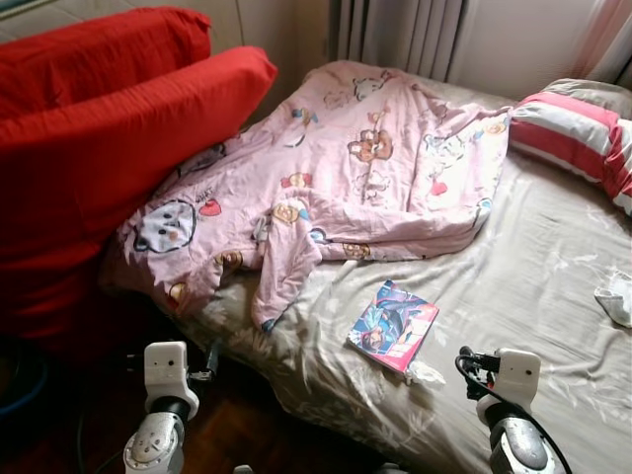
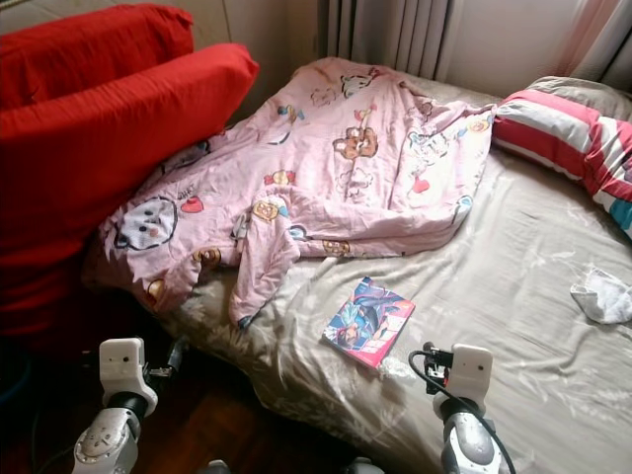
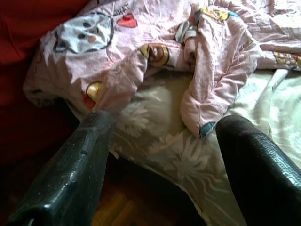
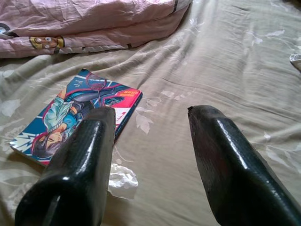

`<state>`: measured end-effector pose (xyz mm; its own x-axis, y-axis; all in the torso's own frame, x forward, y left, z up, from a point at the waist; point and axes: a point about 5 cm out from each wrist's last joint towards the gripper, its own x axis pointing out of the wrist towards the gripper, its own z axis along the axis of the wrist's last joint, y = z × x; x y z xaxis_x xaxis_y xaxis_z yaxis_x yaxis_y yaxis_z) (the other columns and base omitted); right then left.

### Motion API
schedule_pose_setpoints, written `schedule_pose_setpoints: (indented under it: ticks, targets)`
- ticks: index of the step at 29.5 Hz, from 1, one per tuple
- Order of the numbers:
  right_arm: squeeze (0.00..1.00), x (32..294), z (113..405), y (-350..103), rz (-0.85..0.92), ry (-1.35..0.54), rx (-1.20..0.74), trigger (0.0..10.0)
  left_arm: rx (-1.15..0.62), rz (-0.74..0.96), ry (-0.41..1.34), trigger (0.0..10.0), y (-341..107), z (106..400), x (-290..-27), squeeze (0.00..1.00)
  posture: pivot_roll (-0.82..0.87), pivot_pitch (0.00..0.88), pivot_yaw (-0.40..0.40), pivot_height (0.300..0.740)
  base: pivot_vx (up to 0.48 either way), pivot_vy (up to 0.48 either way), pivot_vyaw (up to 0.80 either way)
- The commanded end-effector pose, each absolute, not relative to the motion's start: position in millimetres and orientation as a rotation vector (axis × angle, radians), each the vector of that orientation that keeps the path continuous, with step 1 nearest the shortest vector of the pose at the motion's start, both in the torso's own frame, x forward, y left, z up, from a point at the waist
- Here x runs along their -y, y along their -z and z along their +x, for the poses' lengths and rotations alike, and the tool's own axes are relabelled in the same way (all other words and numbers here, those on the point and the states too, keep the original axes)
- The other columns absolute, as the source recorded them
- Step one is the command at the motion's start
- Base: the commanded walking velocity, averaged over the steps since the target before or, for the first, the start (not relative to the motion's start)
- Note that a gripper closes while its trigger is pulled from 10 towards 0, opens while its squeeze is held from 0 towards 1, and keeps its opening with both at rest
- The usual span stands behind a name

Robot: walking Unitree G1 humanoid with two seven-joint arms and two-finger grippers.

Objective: Clean up the room

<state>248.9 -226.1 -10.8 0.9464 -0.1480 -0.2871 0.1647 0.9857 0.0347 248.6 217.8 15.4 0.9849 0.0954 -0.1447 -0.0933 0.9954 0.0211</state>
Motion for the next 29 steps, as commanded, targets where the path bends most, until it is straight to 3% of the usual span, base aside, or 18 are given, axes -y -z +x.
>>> schedule_pose_setpoints:
  ticks: [1,6,29]
  targets:
    - [0.0,226,251,10,0.047,0.141,-0.301,10.0,-0.167,-0.009,-0.123,10.0,-11,244,-220,0.0,0.01,0.13,-0.029,0.671,0.0,0.0,0.0]
    - [0.0,227,252,11,0.034,0.114,-0.324,10.0,-0.167,-0.02,-0.145,10.0,-9,240,-220,0.0,0.01,0.13,-0.046,0.638,0.0,0.0,0.0]
    - [0.0,217,246,17,0.055,0.071,-0.336,10.0,-0.168,0.028,-0.131,10.0,-11,241,-220,0.0,0.01,0.124,-0.024,0.638,0.0,0.0,0.0]
